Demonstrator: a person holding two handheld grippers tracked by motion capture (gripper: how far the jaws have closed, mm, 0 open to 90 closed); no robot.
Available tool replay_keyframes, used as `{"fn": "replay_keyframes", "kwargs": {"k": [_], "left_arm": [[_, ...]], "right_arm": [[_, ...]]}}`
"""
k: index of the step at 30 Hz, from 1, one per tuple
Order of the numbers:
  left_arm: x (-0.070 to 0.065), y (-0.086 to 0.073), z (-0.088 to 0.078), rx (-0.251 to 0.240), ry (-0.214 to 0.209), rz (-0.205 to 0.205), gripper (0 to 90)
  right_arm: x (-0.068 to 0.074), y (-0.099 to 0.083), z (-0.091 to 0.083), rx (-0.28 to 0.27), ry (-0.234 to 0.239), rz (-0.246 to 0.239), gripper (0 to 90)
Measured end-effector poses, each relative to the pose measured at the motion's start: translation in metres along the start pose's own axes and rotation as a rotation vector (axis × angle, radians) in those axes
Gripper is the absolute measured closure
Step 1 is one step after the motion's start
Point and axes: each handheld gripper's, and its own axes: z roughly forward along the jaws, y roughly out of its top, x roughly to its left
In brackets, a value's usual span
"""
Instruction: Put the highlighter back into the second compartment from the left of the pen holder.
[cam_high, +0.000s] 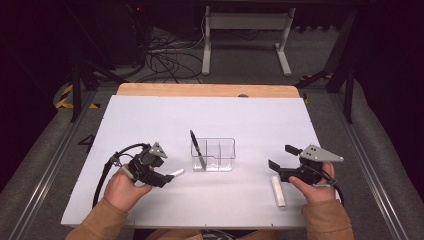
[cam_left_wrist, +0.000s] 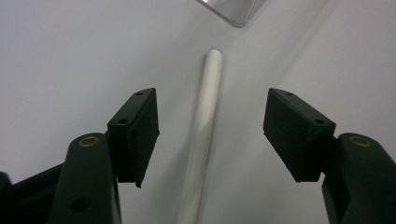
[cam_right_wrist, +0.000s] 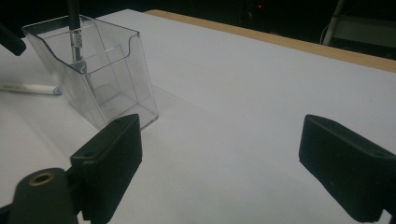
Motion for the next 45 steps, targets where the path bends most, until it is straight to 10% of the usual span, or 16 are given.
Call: {"fn": "replay_keyframes", "kwargs": {"k": [45], "left_arm": [[-0.004,0.001,0.033,0.245,0.045,0.048,75.1]], "right_arm": [[0.001,-0.002,0.003,0.015,0.015,-0.008,14.2]]}}
